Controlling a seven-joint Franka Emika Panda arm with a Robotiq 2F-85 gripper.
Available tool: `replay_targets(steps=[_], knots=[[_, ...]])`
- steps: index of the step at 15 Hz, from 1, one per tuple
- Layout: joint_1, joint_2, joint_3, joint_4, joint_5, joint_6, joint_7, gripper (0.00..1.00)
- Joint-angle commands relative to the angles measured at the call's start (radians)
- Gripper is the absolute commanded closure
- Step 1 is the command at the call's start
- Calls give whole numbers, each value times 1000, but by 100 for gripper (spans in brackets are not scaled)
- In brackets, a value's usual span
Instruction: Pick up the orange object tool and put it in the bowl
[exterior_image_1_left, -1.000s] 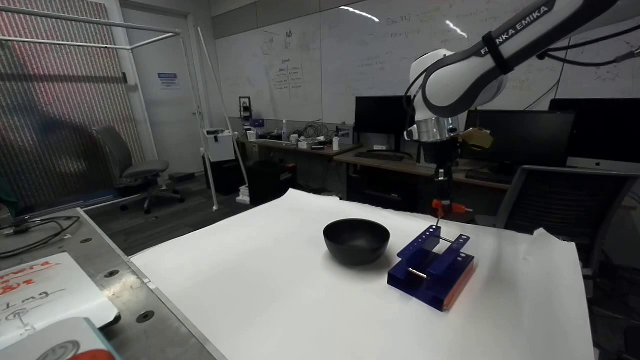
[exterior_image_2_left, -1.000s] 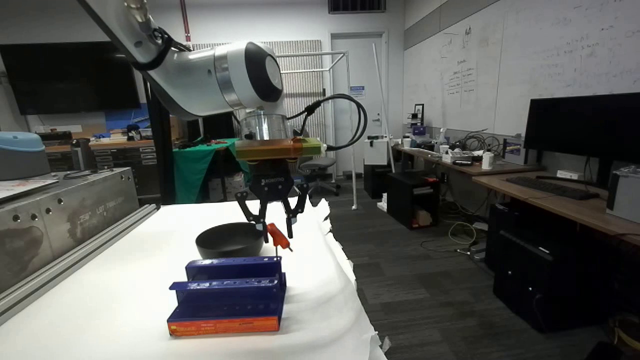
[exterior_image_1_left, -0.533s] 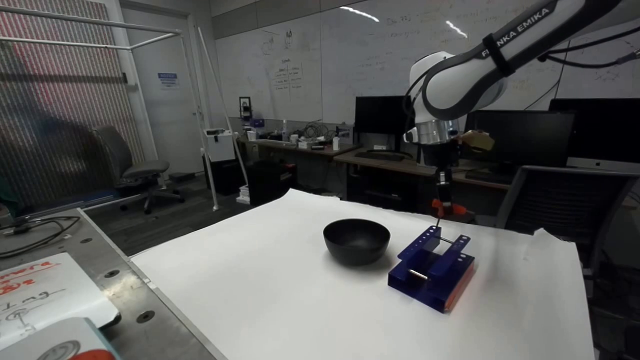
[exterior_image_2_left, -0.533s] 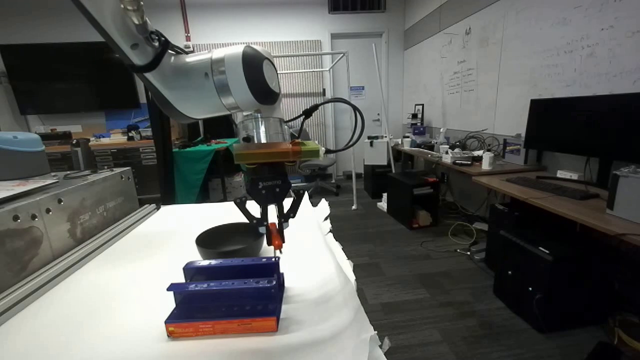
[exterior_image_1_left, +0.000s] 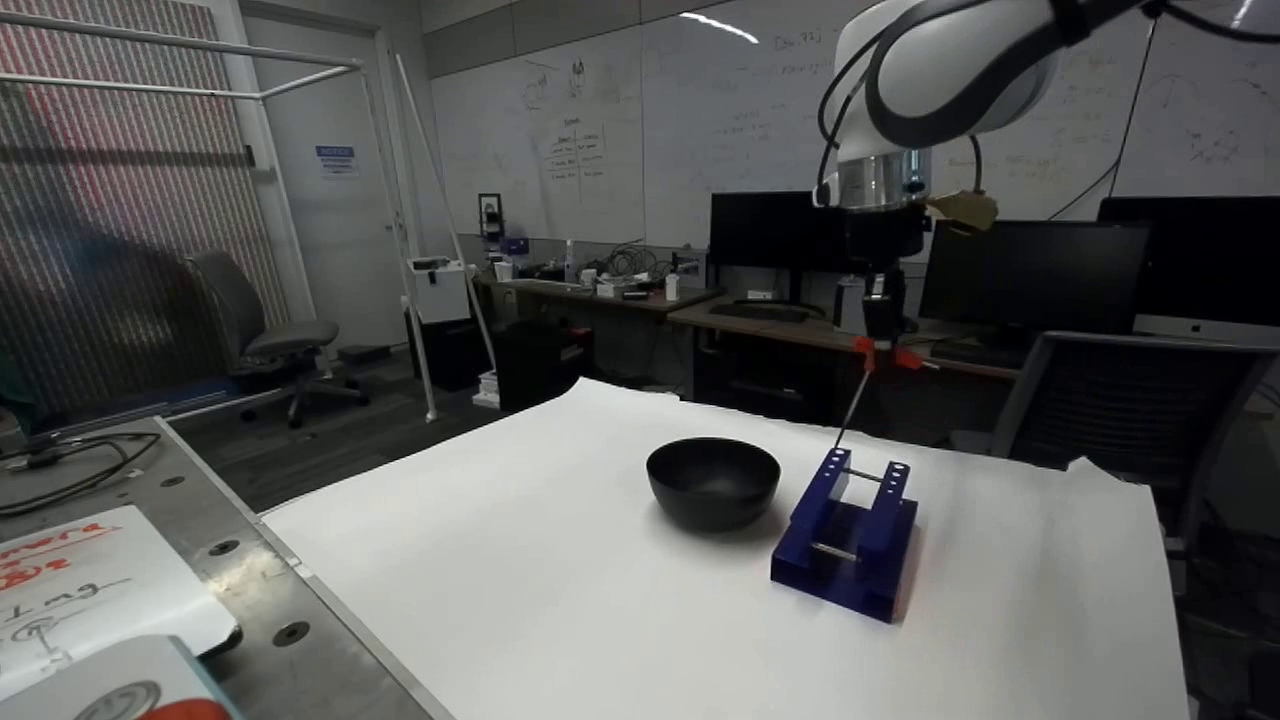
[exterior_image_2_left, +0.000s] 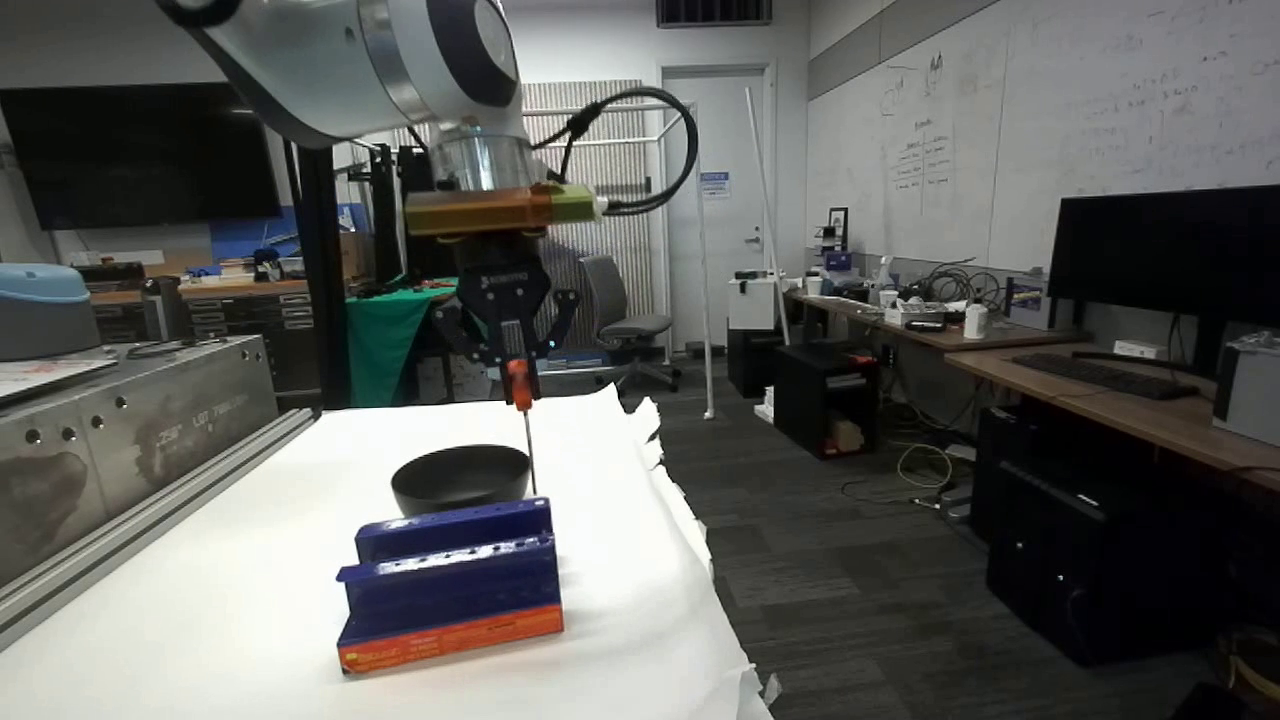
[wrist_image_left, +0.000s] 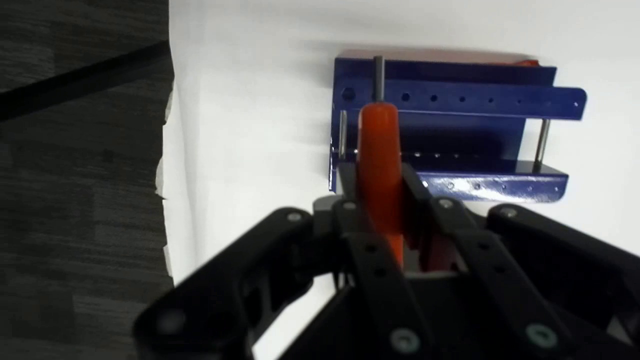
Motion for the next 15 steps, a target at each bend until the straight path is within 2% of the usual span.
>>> replay_targets(steps=[1,4,9,15], knots=[[8,-56,2,32,97,-16,80,89],[-3,-26,-6,79,237,-24,84,89],[-38,94,-7,127,490,-16,28,89],[-69,262,26,199,628,-13,-27,89]])
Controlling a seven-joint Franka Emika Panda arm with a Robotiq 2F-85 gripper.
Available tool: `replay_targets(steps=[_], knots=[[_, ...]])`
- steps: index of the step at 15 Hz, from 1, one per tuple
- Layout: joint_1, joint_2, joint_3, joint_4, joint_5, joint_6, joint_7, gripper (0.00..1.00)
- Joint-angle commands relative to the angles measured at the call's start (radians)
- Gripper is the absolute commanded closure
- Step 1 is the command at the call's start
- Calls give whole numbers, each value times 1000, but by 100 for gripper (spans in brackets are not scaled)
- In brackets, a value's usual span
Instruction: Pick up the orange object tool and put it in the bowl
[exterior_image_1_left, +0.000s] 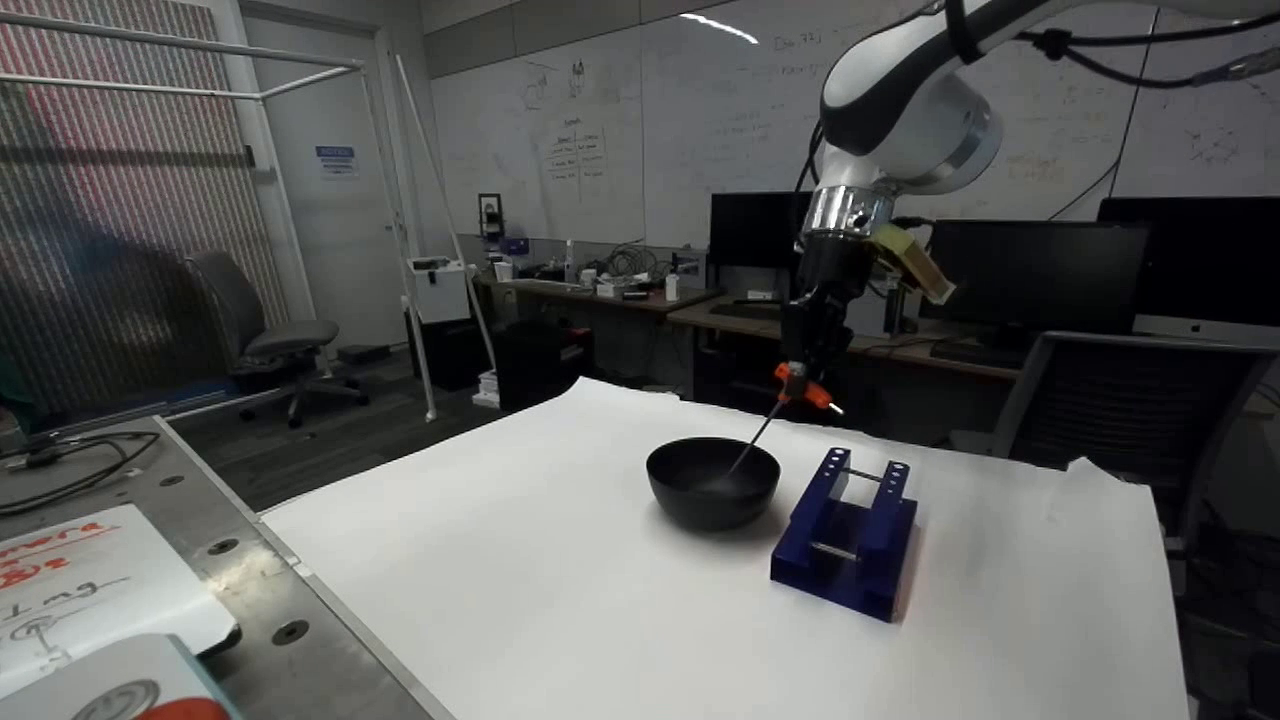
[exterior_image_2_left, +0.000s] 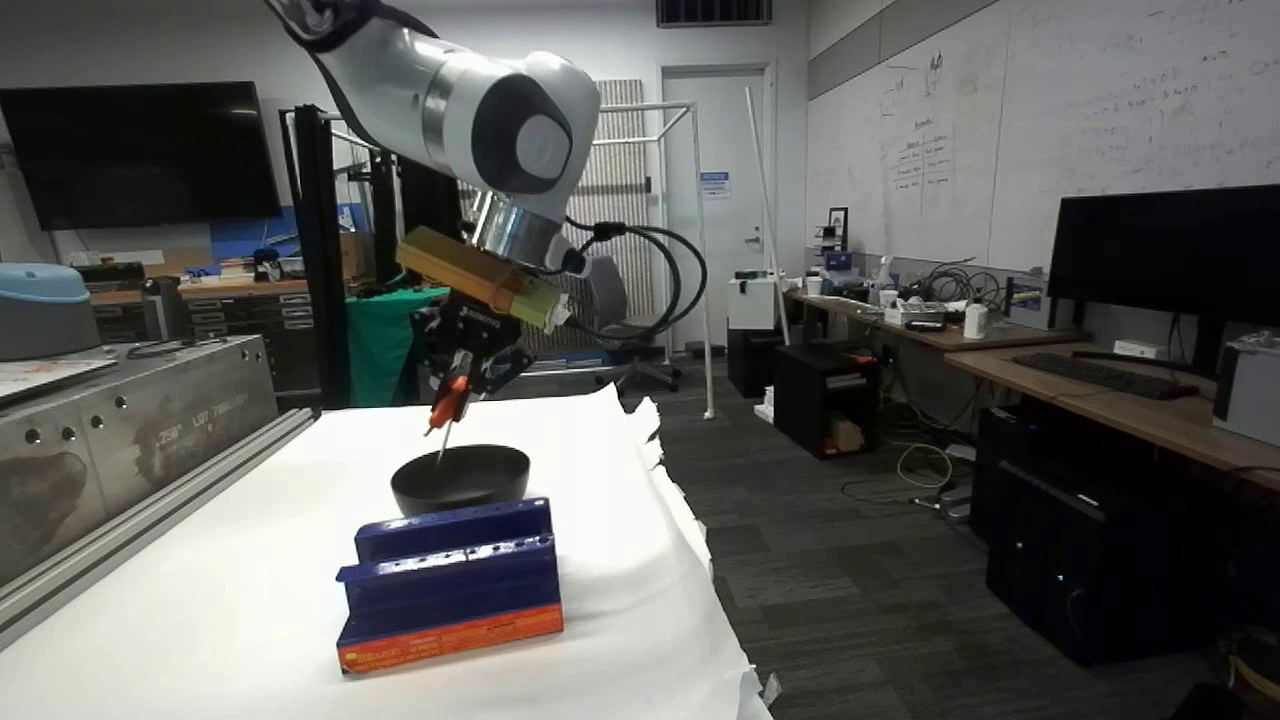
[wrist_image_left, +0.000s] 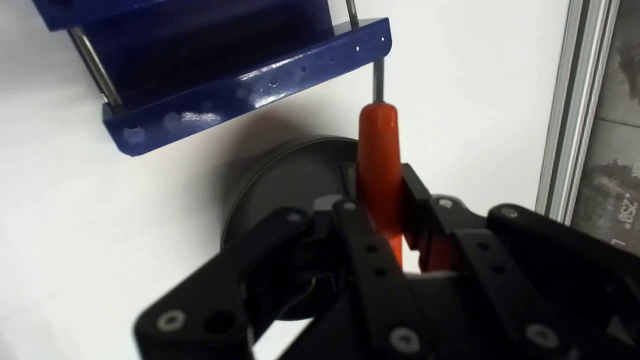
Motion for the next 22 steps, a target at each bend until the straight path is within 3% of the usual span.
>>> replay_targets(steps=[1,8,10,11,13,19,22], knots=[[-30,118,34,107,65,-30,-37,89],[-65,310,86,300,67,-107,-35,89],[-70,358,94,365,52,-154,-23,84],[-74,383,95,401,49,-181,-14,54],[-81,418,99,455,46,-231,-8,46],[-82,432,98,532,30,-323,6,1],[-69,387,90,532,9,-344,26,0]])
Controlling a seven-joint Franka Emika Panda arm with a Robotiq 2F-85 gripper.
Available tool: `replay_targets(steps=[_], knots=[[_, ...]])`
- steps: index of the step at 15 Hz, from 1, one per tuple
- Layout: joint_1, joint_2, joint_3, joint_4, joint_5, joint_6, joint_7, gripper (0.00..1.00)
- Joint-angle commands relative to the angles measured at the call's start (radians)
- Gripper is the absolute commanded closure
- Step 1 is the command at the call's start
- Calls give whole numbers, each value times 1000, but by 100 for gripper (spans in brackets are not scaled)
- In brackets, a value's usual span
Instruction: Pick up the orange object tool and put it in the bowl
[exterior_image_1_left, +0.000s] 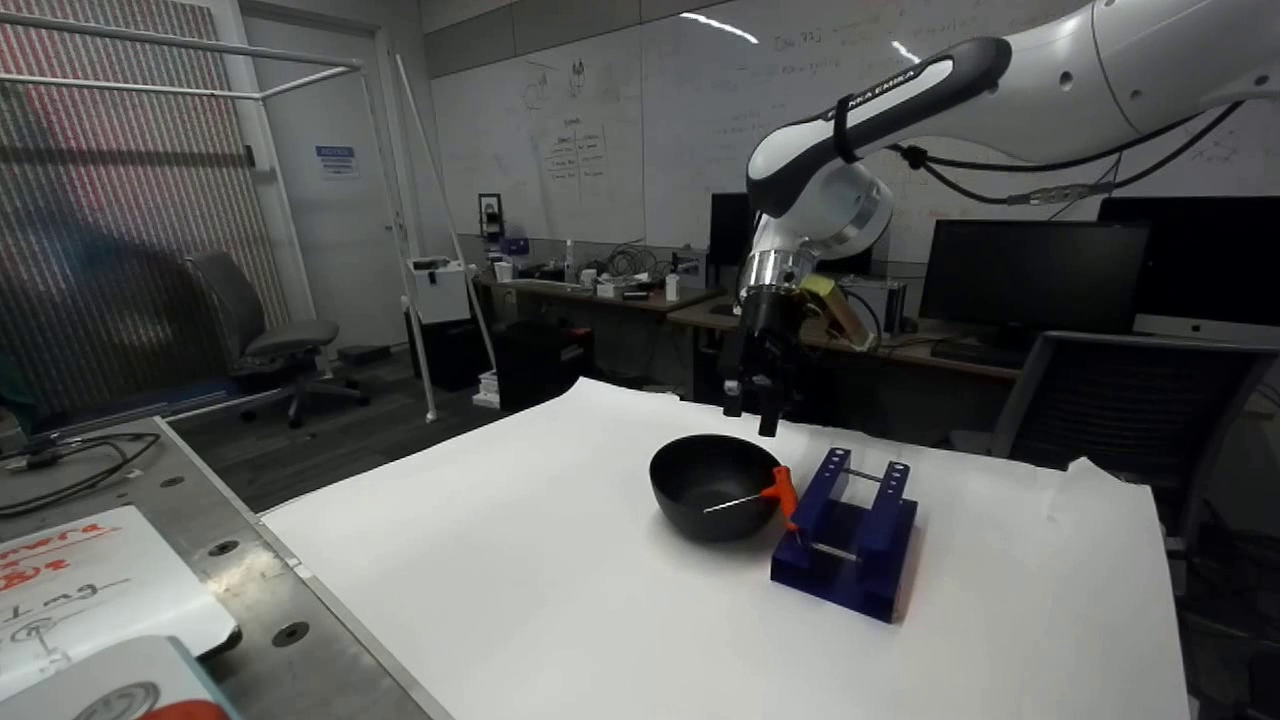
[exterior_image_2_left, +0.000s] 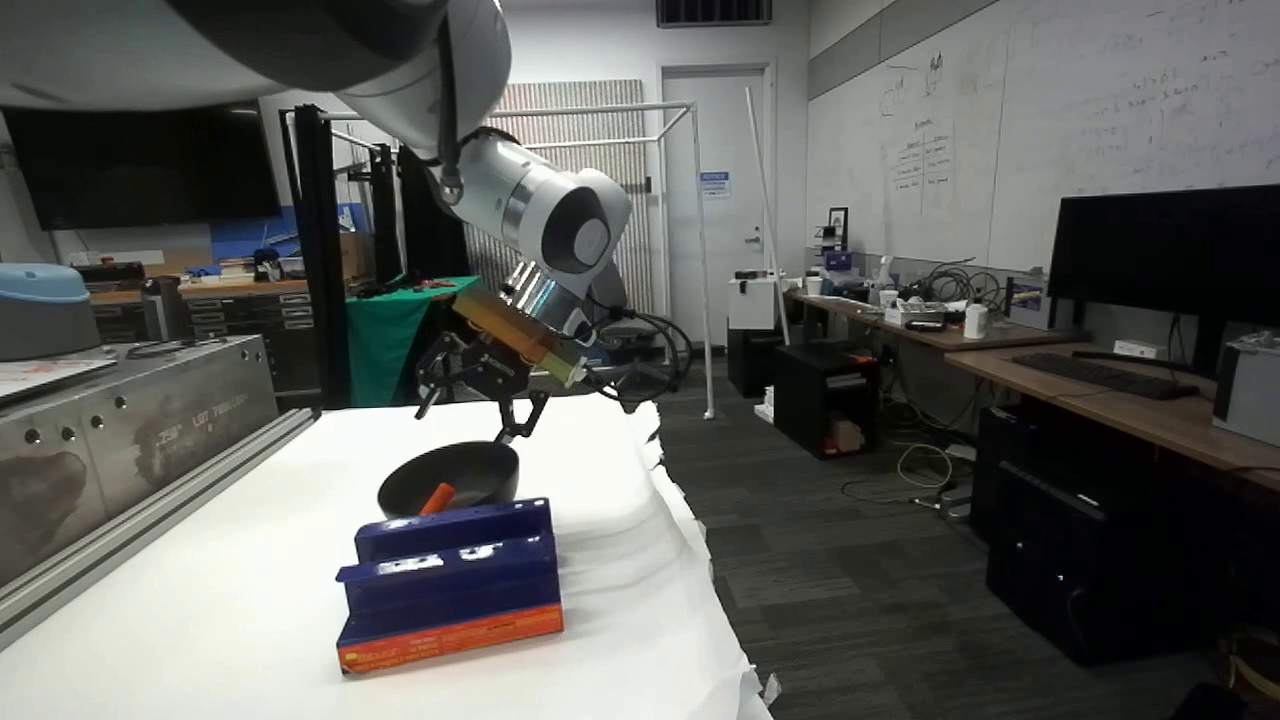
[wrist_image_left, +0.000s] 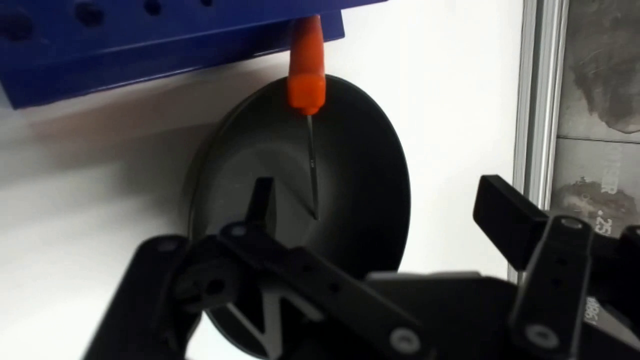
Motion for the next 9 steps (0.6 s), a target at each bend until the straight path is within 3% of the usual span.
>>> replay_targets(steps=[1,9], knots=[[7,-44,5,41,-42,-54,51,0],[118,-179,-46,9,-277,-145,297,0]])
